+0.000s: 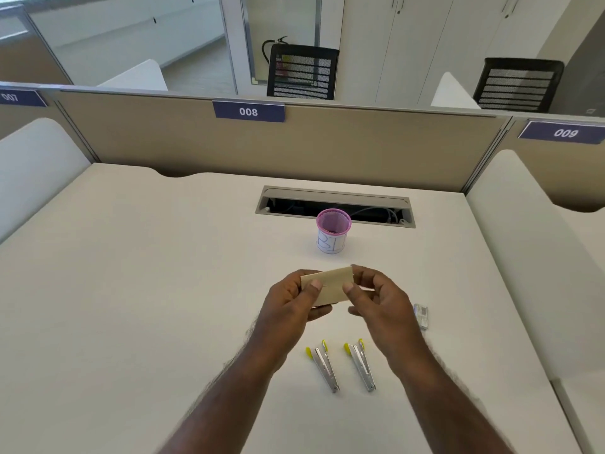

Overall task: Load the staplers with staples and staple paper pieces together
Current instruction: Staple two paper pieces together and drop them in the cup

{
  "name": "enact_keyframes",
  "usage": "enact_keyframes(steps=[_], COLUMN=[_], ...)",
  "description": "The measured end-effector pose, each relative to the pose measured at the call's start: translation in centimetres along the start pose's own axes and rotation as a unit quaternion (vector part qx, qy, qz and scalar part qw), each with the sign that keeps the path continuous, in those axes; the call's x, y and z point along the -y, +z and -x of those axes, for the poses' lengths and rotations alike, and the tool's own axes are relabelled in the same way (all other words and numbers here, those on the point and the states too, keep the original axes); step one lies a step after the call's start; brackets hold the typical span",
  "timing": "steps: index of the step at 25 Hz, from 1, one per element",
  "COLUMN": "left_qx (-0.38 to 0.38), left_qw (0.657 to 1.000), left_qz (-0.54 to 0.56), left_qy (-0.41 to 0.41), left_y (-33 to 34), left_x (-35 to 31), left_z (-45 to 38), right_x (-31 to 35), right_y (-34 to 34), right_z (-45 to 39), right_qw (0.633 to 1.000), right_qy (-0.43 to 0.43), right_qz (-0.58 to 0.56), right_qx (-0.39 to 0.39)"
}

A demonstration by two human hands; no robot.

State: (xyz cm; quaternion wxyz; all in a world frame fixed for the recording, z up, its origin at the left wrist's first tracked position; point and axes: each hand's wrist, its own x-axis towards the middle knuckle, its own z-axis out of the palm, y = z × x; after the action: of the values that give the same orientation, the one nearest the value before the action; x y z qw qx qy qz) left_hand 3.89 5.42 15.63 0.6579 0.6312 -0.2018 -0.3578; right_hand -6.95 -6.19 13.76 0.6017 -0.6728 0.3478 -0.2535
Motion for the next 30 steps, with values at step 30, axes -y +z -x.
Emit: enact_keyframes(steps=[30], left_qx=[-0.105], left_qw=[0.746], left_qz=[-0.657], left_qy=[0.001], left_y=[-7.5], left_x=[20.0], left_z=[-9.7], right_x=[-3.9], right_y=[3.8], right_z=[-23.8], right_qw=[0.847], right_qy=[-0.107], right_qz=[0.512], right_qx=[-0.092])
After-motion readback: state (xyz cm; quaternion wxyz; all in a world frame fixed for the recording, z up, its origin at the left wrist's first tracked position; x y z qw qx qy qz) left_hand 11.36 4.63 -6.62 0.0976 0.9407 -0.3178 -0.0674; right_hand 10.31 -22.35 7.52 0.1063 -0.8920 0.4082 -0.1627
